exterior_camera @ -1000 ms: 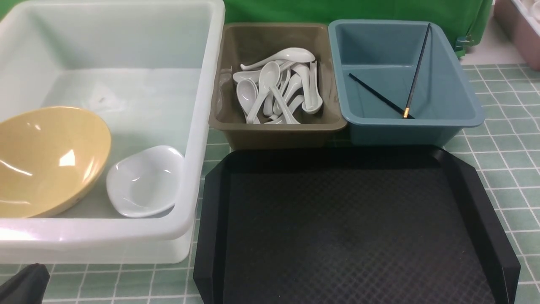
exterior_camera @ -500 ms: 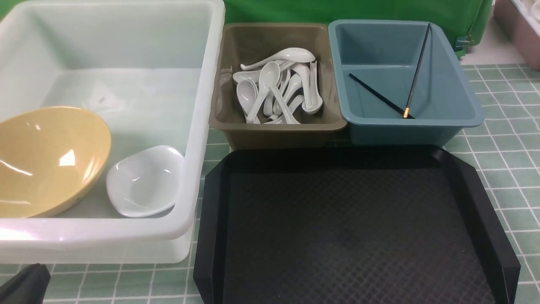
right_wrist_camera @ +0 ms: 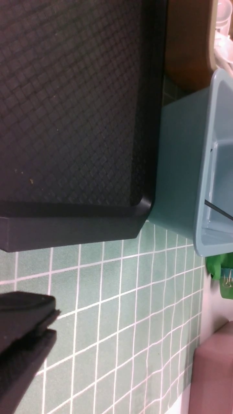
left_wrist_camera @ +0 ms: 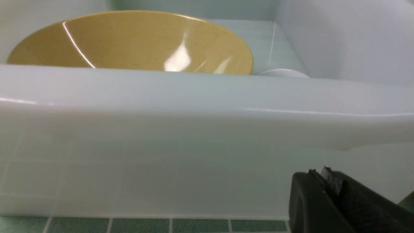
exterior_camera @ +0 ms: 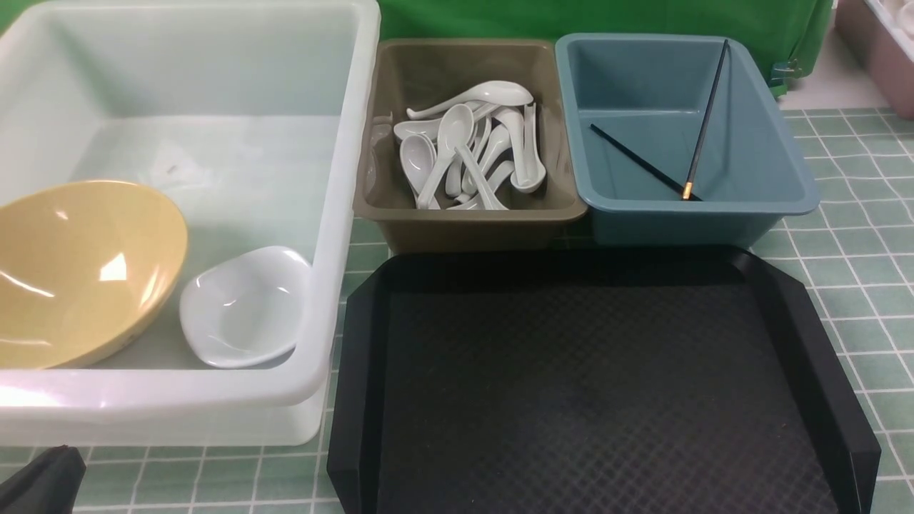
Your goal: On blue table put chopsticks spoon bowls plates into blue grey white boxes.
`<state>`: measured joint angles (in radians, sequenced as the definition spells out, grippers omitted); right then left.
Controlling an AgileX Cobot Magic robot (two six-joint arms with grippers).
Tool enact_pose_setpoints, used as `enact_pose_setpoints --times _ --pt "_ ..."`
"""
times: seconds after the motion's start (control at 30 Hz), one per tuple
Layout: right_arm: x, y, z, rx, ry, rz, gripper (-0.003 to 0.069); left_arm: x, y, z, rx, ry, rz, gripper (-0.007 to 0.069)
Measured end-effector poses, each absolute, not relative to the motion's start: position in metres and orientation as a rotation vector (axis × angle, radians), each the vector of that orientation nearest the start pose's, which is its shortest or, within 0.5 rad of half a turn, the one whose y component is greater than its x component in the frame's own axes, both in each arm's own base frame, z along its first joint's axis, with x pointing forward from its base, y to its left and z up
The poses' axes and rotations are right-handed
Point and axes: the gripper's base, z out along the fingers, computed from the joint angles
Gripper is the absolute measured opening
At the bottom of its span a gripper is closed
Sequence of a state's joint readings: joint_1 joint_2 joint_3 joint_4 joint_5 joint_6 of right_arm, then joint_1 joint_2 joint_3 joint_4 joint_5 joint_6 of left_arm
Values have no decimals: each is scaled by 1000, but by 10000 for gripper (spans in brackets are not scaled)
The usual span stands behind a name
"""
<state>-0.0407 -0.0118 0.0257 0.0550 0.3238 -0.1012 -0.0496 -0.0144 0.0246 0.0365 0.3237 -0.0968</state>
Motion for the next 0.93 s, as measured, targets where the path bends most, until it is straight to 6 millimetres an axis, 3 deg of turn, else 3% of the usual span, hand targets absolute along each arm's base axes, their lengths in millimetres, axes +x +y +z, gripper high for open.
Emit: enact_pose_setpoints --times 0.93 --pt "54 -1 176 -20 1821 -48 142 54 -2 176 -20 1818 -69 2"
